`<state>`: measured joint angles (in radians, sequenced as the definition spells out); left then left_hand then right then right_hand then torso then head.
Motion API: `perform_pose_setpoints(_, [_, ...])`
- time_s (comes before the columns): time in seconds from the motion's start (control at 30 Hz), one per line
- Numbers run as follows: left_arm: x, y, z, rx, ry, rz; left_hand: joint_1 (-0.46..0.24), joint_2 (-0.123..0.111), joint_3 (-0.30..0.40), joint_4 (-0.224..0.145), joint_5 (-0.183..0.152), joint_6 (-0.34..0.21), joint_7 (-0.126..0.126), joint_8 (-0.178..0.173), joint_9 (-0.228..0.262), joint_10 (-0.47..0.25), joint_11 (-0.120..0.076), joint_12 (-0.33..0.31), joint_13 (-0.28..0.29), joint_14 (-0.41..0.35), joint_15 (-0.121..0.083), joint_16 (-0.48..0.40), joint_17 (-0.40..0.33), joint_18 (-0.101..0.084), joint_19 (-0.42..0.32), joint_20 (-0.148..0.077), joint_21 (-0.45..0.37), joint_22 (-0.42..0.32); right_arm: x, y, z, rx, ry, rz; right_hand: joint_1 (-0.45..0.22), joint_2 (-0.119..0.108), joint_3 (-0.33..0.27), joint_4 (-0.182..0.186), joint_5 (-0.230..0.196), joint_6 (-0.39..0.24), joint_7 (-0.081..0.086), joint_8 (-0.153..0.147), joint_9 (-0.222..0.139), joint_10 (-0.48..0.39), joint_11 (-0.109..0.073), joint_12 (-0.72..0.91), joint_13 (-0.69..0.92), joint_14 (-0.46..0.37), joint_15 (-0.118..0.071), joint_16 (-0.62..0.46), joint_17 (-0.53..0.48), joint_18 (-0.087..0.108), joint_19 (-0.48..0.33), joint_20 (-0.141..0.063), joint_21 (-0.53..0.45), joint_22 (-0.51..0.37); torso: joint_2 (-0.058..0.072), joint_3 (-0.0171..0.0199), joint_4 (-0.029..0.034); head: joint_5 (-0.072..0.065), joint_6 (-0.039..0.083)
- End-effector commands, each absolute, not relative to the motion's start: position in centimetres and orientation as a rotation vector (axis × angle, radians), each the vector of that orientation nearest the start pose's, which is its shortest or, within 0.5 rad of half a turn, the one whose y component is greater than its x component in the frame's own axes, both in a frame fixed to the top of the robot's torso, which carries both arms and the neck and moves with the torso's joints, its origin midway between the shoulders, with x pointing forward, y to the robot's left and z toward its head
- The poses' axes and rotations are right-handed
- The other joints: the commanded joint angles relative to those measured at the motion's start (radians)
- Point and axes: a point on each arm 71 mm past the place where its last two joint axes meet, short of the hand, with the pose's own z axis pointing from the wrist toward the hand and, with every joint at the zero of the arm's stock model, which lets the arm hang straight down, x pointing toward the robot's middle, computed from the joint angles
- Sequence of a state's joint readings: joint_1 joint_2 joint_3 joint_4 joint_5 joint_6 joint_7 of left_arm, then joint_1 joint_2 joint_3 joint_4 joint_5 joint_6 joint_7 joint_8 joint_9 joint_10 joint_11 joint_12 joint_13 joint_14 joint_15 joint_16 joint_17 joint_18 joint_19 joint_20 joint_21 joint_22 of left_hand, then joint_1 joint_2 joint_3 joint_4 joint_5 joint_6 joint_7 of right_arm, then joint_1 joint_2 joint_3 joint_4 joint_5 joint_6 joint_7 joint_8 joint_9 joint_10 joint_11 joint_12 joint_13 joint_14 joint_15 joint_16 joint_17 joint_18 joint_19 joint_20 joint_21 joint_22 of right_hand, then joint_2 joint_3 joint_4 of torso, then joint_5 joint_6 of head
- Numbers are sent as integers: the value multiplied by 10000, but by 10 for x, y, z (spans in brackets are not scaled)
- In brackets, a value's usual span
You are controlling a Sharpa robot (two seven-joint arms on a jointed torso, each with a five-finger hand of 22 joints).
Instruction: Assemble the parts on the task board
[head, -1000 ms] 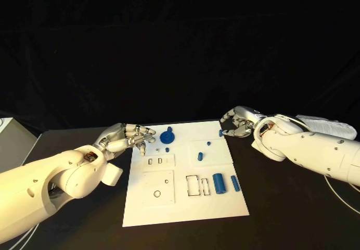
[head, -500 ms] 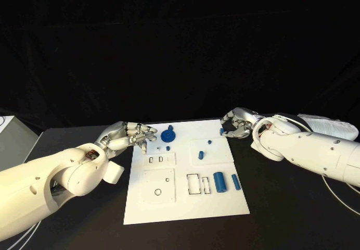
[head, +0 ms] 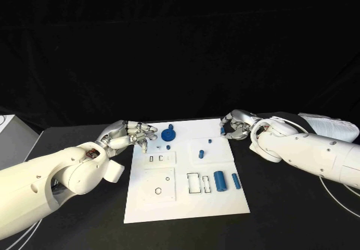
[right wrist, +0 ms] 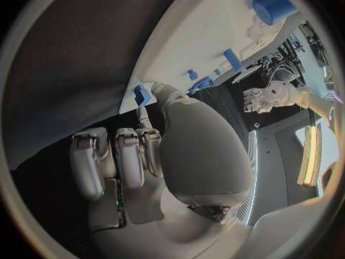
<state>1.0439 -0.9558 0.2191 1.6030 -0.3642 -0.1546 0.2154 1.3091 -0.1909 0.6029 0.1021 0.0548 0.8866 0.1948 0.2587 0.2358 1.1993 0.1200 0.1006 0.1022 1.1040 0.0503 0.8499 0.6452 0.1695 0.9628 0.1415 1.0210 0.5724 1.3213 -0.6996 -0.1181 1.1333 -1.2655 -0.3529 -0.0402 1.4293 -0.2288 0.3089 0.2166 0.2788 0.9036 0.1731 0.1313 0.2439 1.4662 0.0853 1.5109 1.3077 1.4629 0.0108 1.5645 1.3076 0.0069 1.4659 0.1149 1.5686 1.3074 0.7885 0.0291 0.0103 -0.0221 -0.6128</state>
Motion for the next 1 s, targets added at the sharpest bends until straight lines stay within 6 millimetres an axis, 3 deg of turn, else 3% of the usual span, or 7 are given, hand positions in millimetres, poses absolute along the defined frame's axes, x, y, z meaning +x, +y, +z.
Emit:
perform_pose_setpoints(0.03, [474,232,-154,-8203,15729,-15450,-1,66,6,-22,-4,13,-38,7,14,-90,-24,-17,14,2,-53,18,14,152,-94,7,51,13,566,-252,-166,473,16114,4916,-47,128,46,89,82,113,-1,83,-5,395,46,58,1987,1079,56,63,2632,-69,1049,48,22,2634,-4,-4,6,-2,-7])
perform_pose_setpoints(0.77, [474,232,-154,-8202,15718,-15444,-33,98,11,9,-2,-1,-27,0,15,-156,-6,-41,14,2,-40,18,18,149,-101,14,63,18,568,-254,-167,680,16153,4845,-41,210,169,135,145,216,-19,149,-5,468,29,117,2055,1079,39,63,2632,-69,1049,36,22,2634,3,1,-3,26,-35])
perform_pose_setpoints(1.0, [474,232,-154,-8205,15713,-15435,-32,102,14,9,-2,-4,-26,-1,16,-168,-4,-45,14,1,-38,18,19,149,-102,15,65,18,569,-254,-168,689,16186,4805,62,337,495,94,155,495,-75,323,11,547,-22,179,2124,1079,-8,63,2632,-69,1049,-5,22,2634,-2,-2,5,10,-60])
